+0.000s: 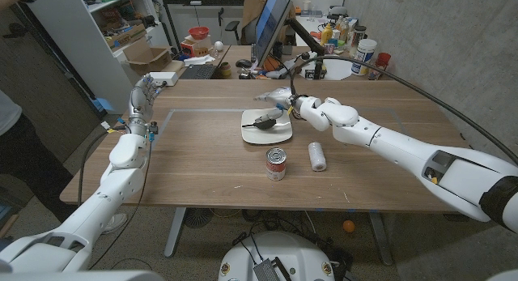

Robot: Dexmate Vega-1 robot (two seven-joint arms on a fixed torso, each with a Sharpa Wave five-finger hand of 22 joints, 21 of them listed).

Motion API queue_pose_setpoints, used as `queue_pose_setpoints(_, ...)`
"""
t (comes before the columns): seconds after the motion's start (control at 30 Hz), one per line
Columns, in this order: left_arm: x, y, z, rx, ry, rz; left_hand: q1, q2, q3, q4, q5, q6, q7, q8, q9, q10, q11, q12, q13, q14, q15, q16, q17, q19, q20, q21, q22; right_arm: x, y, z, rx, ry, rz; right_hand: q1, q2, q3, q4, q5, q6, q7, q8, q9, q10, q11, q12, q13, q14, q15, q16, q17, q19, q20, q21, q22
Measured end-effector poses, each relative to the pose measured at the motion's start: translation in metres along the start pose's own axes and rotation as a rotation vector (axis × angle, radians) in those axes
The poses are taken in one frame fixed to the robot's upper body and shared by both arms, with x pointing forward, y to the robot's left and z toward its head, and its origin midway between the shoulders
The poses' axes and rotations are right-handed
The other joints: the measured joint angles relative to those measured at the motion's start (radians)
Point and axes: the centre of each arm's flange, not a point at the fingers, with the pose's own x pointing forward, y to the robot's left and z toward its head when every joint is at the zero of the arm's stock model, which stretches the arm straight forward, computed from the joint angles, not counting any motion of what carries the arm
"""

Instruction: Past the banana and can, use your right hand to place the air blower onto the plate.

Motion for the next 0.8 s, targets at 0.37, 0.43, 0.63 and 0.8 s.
queue_pose_setpoints(0.37, 0.000, 0.000, 0.000, 0.001, -0.001, -0.001, 0.000, 0.000, 0.000, 0.000, 0.000, 0.000, 0.000, 0.000, 0.000, 0.000, 0.000, 0.000, 0.000, 0.000, 0.000, 0.000, 0.000, 0.000, 0.000, -0.004, 0.000, -0.002, -0.014, 0.000, 0.028, -0.019, -0.051, -0.045, 0.035, -0.029, -0.006, 0.006, -0.005, -0.005, 0.008, 0.000, -0.041, -0.003, -0.006, -0.013, -0.103, 0.003, 0.000, -0.029, -0.178, -0.010, 0.000, 0.002)
queue_pose_setpoints(0.43, 0.000, 0.000, 0.000, 0.000, -0.002, -0.001, 0.000, 0.000, 0.000, 0.000, 0.000, 0.000, 0.000, 0.000, 0.000, 0.000, 0.000, 0.000, 0.000, 0.000, 0.000, 0.000, 0.000, 0.000, 0.000, -0.004, 0.000, -0.002, -0.018, 0.000, 0.031, -0.023, -0.064, -0.051, 0.041, -0.033, -0.011, 0.007, -0.005, -0.005, 0.008, -0.003, -0.050, -0.005, -0.006, -0.014, -0.123, 0.005, 0.000, -0.037, -0.219, -0.029, 0.000, 0.002)
queue_pose_setpoints(0.63, 0.000, 0.001, 0.001, -0.001, -0.004, -0.001, 0.000, 0.000, 0.000, 0.000, 0.000, 0.000, 0.000, 0.000, 0.000, 0.000, 0.000, 0.000, 0.000, 0.000, 0.000, 0.000, 0.000, 0.000, 0.000, -0.003, 0.000, -0.004, -0.027, -0.001, 0.039, -0.027, -0.094, -0.067, 0.057, -0.041, -0.011, 0.007, -0.008, -0.013, 0.008, -0.005, -0.062, -0.004, -0.006, -0.019, -0.163, 0.005, 0.000, -0.050, -0.291, -0.070, 0.000, 0.002)
queue_pose_setpoints(0.8, 0.000, 0.001, 0.001, -0.002, -0.005, -0.002, 0.000, 0.000, 0.000, 0.000, 0.000, 0.000, 0.000, 0.000, 0.000, 0.000, 0.000, 0.000, 0.000, 0.000, 0.000, 0.000, 0.000, 0.000, 0.000, -0.005, 0.000, -0.006, -0.036, -0.002, 0.048, -0.033, -0.124, -0.072, 0.062, -0.046, -0.007, 0.007, -0.007, -0.015, 0.008, -0.005, -0.068, 0.002, -0.006, -0.019, -0.172, 0.005, 0.000, -0.054, -0.305, -0.075, 0.000, 0.002)
